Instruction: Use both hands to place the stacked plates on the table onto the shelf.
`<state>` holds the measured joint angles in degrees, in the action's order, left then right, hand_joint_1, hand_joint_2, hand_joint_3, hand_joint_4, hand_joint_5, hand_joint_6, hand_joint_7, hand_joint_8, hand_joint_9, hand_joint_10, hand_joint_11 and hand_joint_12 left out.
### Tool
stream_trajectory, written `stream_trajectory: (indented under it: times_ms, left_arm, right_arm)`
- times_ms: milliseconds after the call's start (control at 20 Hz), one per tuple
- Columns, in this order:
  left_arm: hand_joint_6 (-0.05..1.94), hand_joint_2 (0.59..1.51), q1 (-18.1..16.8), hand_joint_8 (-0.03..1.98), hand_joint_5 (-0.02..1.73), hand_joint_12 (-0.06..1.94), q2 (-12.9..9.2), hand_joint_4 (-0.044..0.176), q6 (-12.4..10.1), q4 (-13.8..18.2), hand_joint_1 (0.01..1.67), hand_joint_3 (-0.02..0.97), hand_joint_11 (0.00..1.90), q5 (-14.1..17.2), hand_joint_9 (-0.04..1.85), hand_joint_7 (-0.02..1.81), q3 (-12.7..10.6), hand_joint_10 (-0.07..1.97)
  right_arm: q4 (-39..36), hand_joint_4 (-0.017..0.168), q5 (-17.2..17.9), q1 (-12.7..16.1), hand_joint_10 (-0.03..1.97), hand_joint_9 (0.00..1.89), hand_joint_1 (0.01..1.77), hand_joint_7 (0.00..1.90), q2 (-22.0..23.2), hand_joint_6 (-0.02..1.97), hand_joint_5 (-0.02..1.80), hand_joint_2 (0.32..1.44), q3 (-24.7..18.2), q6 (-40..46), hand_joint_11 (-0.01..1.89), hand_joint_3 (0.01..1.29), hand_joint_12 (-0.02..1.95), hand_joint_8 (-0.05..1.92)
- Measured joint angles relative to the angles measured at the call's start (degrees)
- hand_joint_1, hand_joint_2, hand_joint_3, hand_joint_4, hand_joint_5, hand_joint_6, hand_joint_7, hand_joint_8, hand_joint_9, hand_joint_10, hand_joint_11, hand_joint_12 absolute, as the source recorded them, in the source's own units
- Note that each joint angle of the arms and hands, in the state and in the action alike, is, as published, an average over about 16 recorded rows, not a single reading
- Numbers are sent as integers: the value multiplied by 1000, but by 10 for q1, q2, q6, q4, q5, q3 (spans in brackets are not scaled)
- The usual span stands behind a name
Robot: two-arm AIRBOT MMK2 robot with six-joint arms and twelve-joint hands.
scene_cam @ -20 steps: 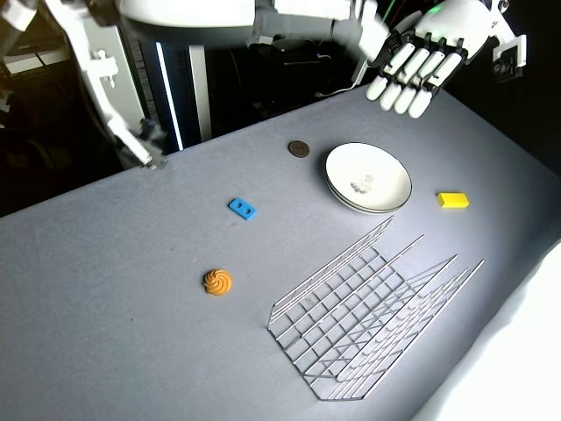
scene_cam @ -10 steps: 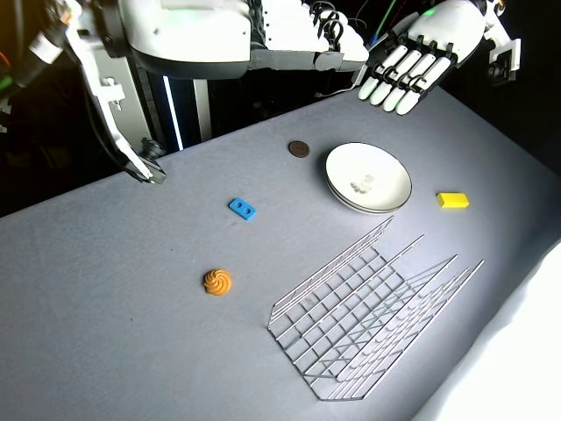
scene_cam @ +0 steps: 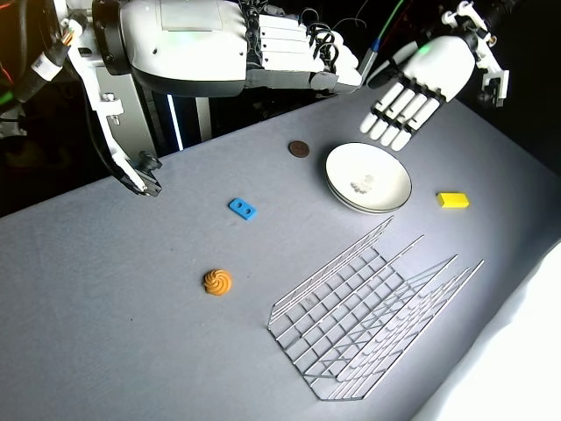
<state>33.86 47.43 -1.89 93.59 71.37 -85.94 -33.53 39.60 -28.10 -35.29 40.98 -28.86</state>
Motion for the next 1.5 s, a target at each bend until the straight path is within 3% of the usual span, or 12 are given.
stream_trajectory:
  times_ms: [350,650,1100,1500]
  left_arm:
    - [14,1119,105,16,19,-8,31,5,42,-54,17,32,13,-6,13,21,-52,9]
    - [14,1117,168,18,21,-8,50,4,66,-88,17,25,13,-11,14,19,-79,9]
    - [14,1118,211,18,21,-8,66,3,82,-108,16,15,14,-20,19,18,-98,9]
    - [13,1118,224,17,21,-8,75,2,84,-111,15,14,13,-29,21,15,-104,10]
  right_arm:
    - [13,3,3,-7,13,45,246,62,1,-7,73,1155,0,-3,22,12,116,20]
    - [23,-1,13,-20,13,65,236,80,2,-7,88,1163,0,-6,21,12,168,20]
    - [41,-3,15,-51,13,82,247,99,-18,-6,106,1172,0,-69,21,12,179,20]
    - [79,1,-16,-69,13,78,266,107,-68,-6,113,1172,2,-178,21,12,156,20]
